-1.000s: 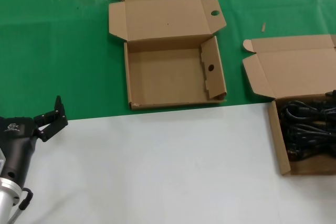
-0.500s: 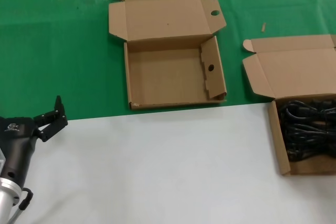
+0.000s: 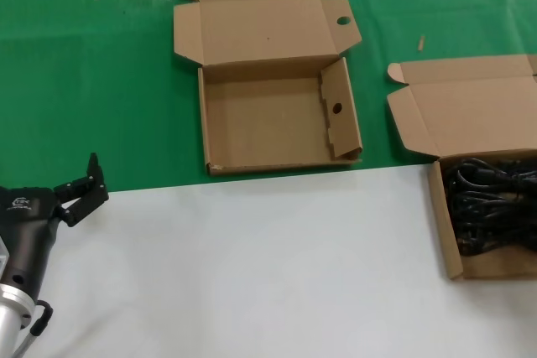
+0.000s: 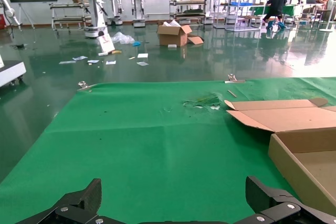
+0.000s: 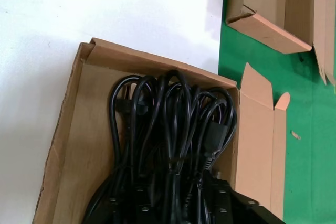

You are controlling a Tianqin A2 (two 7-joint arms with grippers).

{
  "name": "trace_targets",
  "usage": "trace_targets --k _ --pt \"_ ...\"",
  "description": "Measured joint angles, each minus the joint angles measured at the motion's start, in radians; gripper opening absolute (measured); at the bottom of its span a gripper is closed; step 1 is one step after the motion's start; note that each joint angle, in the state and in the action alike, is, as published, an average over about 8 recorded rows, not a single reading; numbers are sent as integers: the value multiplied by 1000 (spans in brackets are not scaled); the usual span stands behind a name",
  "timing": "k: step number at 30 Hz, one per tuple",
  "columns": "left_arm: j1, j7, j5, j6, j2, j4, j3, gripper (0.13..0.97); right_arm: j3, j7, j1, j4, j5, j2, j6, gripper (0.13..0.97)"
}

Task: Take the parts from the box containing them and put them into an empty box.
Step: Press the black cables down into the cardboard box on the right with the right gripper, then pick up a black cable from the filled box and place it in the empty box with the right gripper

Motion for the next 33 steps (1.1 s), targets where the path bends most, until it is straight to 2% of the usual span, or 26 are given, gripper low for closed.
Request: trace_targets --k 10,21,26,33 --pt "0 0 0 0 0 0 0 966 17 14 -25 5 -1 10 14 248" --pt "0 0 0 0 0 0 0 966 60 19 -77 27 20 31 40 193" --pt "0 0 0 0 0 0 0 966 147 58 -151 96 19 43 49 192" --pt "0 0 0 0 0 0 0 966 331 111 -289 251 19 19 31 189"
